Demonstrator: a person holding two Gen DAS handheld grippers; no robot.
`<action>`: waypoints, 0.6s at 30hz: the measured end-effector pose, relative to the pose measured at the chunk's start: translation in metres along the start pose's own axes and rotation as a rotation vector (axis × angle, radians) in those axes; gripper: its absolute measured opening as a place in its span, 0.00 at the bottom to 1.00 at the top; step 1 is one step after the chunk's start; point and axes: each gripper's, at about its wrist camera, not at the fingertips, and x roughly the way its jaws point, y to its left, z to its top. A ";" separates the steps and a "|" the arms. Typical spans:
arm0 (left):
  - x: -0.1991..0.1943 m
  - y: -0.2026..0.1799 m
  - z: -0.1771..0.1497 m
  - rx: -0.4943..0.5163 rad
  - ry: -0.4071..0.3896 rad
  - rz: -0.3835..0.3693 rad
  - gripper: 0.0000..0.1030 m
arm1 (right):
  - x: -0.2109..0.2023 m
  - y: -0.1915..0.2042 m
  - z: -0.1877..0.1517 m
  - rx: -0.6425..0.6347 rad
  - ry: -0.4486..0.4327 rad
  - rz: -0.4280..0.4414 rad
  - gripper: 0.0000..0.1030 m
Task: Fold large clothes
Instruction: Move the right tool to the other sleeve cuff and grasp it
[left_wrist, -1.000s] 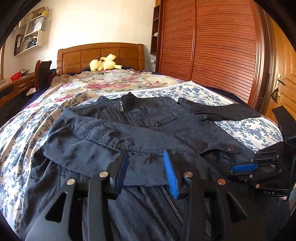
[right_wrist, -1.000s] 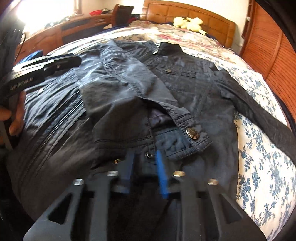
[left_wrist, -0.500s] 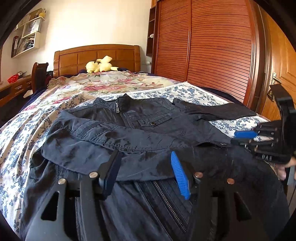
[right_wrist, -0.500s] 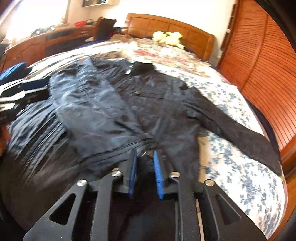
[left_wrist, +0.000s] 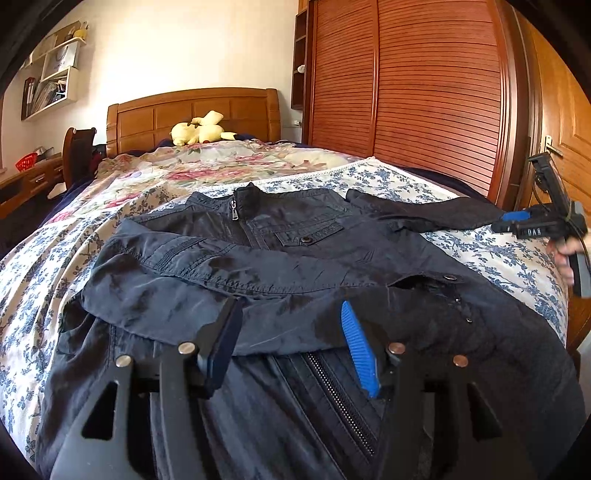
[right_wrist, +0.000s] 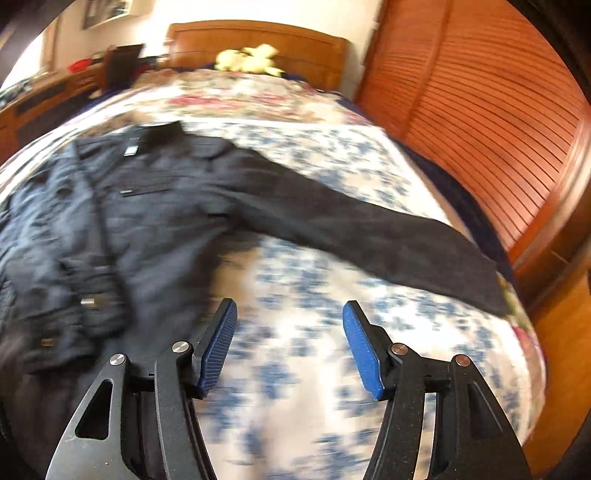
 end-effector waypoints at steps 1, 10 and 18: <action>0.001 0.000 0.000 0.001 0.001 0.001 0.53 | 0.003 -0.012 0.000 0.015 0.005 -0.019 0.59; 0.006 0.000 -0.003 0.006 0.018 0.002 0.53 | 0.022 -0.118 -0.003 0.200 0.027 -0.147 0.59; 0.008 -0.001 -0.003 0.013 0.024 0.001 0.53 | 0.039 -0.185 0.002 0.303 0.043 -0.235 0.59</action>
